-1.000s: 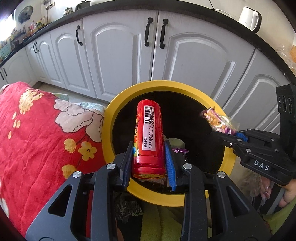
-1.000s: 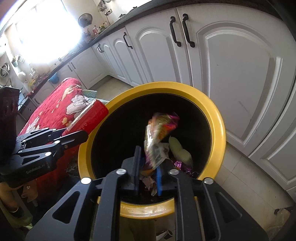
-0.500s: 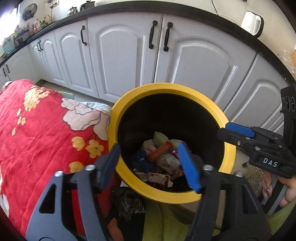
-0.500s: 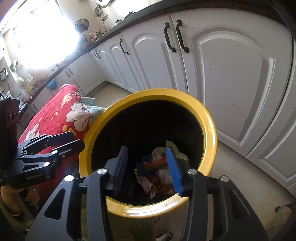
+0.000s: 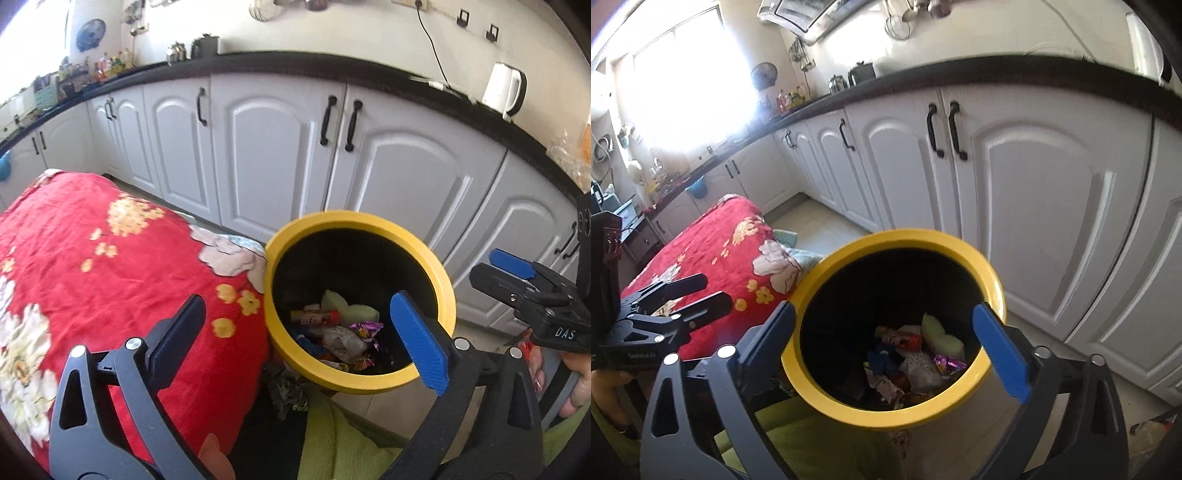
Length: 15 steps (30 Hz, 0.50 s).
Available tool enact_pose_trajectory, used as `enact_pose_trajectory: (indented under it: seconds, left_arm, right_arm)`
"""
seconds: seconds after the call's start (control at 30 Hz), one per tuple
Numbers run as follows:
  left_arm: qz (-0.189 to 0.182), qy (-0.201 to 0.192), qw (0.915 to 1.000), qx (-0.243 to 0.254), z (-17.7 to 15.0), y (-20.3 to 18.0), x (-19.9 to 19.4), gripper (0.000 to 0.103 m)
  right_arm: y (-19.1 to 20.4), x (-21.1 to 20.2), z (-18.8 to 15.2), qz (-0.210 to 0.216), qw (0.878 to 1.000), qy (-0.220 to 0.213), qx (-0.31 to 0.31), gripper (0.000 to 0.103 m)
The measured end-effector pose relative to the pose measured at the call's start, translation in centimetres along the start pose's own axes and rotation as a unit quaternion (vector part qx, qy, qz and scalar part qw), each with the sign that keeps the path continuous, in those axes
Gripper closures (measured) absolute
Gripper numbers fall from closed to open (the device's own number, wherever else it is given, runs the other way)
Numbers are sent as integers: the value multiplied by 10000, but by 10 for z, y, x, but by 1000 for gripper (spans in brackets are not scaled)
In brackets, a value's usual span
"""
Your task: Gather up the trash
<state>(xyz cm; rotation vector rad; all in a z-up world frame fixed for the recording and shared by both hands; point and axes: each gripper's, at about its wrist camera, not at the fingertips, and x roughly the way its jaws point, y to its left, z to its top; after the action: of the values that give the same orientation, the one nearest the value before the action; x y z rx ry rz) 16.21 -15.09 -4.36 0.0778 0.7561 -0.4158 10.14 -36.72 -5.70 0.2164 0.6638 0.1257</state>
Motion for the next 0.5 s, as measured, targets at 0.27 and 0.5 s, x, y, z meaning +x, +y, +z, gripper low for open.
enact_pose_trajectory:
  seconds: [0.27, 0.5]
  left_arm:
    - [109, -535, 9984, -129, -7, 9, -46, 11]
    - [285, -1023, 9938, -321, -13, 21, -87, 11]
  right_arm:
    - [28, -34, -2, -303, 9979, -499, -292, 7]
    - [58, -70, -10, -400, 9887, -1236, -750, 6]
